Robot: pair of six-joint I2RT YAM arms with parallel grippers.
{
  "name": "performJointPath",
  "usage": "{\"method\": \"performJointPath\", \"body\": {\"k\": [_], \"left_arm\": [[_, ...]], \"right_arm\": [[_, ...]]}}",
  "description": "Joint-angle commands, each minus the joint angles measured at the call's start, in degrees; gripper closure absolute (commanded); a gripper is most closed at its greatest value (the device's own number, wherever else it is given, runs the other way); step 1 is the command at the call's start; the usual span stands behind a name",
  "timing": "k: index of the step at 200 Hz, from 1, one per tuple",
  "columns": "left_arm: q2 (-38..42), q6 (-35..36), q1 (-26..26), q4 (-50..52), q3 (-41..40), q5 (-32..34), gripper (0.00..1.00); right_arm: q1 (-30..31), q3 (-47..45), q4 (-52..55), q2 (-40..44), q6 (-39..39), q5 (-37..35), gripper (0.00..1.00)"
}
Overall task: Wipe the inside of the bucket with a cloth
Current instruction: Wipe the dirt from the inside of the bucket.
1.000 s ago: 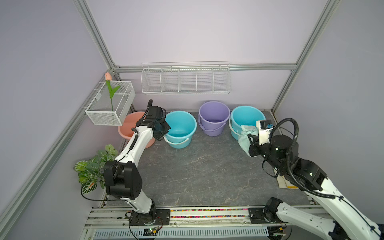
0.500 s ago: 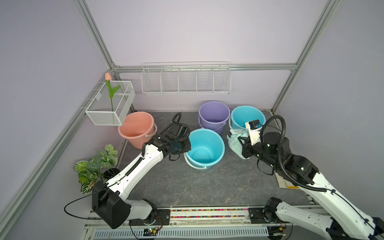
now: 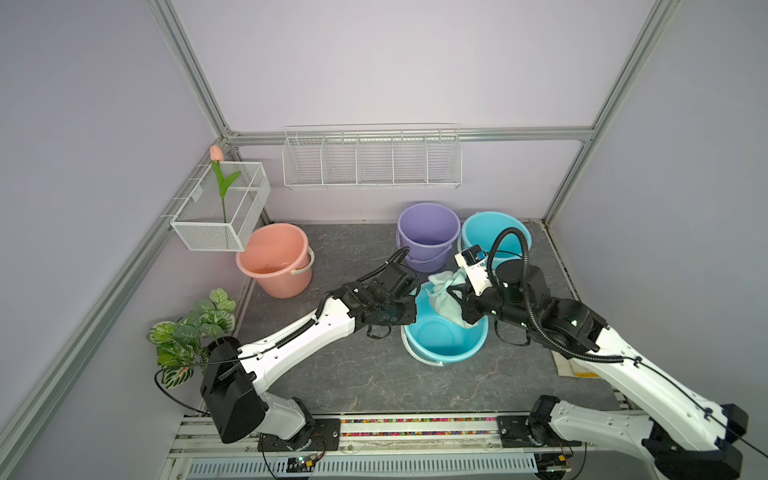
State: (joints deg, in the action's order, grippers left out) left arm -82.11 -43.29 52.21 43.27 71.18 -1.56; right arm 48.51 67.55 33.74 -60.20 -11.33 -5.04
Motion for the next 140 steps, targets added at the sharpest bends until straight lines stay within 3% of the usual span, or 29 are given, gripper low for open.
{"method": "performJointPath", "body": {"k": [1,43,73,140], "left_arm": [[0.3,-1.4,0.2,-3.4,-0.6,-0.6,1.0],[0.6,-0.3,0.3,-3.1,-1.5,-2.3,1.0],[1.1,0.2,0.3,-2.3,-1.8,-3.1,1.0],[3.0,2.2,0.4,-0.3,-2.9,-4.9,1.0]], "right_arm": [[0.6,-3.7,0.6,-0.4,2.2,1.1,0.93],[1.5,-11.0,-4.4,-0.8,11.3,1.5,0.93],[1.9,-14.7,-8.4,-2.1,23.0,7.6,0.93],[1.0,-14.8,-7.8,-10.6,46.1,14.7,0.93]]}}
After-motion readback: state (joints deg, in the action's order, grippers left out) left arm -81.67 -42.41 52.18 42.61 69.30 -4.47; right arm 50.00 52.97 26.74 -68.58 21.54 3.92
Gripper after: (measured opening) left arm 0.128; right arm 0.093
